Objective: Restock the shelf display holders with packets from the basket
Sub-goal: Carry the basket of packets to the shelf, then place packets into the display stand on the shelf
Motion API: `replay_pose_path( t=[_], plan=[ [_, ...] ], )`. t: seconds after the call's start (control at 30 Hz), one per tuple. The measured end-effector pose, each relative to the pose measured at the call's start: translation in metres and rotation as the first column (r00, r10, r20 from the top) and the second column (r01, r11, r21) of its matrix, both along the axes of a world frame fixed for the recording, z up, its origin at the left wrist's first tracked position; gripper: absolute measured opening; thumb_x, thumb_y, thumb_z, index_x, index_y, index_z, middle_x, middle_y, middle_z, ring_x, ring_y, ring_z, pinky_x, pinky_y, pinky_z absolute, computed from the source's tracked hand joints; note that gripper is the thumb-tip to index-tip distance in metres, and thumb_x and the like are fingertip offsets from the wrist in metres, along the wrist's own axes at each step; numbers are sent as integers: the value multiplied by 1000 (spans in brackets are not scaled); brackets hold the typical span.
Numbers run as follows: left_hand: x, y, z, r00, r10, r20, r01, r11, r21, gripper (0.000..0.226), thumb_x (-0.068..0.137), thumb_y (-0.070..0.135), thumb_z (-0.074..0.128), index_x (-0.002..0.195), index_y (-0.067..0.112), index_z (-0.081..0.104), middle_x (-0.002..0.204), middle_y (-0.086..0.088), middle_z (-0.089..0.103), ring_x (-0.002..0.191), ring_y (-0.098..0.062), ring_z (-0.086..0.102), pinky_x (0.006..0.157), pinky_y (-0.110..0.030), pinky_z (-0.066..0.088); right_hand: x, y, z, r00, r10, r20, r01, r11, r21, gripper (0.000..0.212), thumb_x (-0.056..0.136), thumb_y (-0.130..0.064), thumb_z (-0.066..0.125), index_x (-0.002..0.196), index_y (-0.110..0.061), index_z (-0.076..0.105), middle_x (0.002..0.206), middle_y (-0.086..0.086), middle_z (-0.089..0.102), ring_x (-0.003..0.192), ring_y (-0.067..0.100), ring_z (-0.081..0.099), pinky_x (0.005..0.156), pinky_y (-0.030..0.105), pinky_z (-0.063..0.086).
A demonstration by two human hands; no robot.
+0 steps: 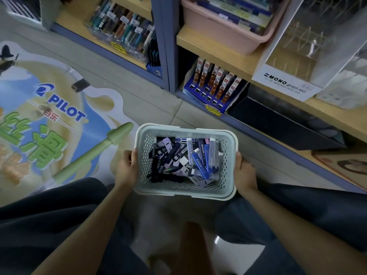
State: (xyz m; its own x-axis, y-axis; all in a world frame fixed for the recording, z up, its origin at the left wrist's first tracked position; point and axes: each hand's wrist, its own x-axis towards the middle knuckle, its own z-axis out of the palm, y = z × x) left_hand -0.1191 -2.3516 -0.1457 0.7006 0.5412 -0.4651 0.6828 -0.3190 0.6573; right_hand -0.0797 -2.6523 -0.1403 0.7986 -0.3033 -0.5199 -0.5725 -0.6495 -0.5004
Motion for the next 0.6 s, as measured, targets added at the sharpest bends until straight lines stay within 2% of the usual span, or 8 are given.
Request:
replay_pose_path(
  t=[0.07,0.1,0.2,0.3,0.37,0.43,0.53,0.6],
  plan=[
    [5,2,3,998,26,53,-30,997,76,25,96,27,47,108,5,45,95,-7,53,88,-29,55,75,-39,43,-4,1,1,998,56,41,-53,995,-80,46,101,-38,28,92,-5,60,90,15,63,83,28,61,69,34,47],
    [8,2,6,993,12,114,-28,989,145,26,94,22,51,113,5,45,101,-6,52,91,-28,54,78,-41,45,-5,2,4,983,132,127,-110,980,-164,37,100,-32,34,104,-5,58,99,14,61,88,28,60,72,37,49],
    [18,-13,16,949,-208,237,151,959,239,18,92,12,52,110,9,51,105,-6,54,91,-24,54,77,-38,46,-8,10,18,841,384,381,-306,918,-251,23,94,-12,49,114,-3,55,106,12,57,92,23,57,74,31,48],
    [25,-44,4,860,-473,191,445,879,171,16,92,8,52,107,6,58,106,-7,57,93,-23,55,78,-34,46,-5,28,18,812,519,268,-485,854,-187,30,96,-13,47,125,-7,50,119,9,52,103,16,53,85,24,46],
    [29,-65,-12,832,-544,104,542,839,52,23,93,13,52,116,8,56,115,-7,57,99,-23,56,83,-35,47,-2,41,6,838,527,138,-506,847,-160,43,97,-18,44,138,-6,37,133,12,44,121,20,45,104,33,42],
    [33,-81,-25,836,-548,17,547,830,-112,34,95,16,51,128,10,49,125,-7,56,108,-22,56,88,-34,47,4,51,-8,872,489,24,-479,862,-167,56,98,-22,45,146,-6,22,145,14,34,138,26,28,114,32,19],
    [46,-99,-34,902,-433,-1,412,860,-302,39,94,12,53,132,8,45,128,-8,56,109,-16,55,85,-21,43,15,55,-24,866,493,-86,-499,837,-226,65,97,-28,48,148,-6,14,152,13,24,141,25,20,114,29,16],
    [56,-109,-39,908,-417,-28,384,859,-338,42,94,15,54,134,7,42,126,-8,56,113,-20,55,84,-22,42,24,56,-28,881,459,-118,-474,858,-200,69,95,-25,52,148,-4,14,153,14,22,142,25,20,114,28,15]
  ],
)
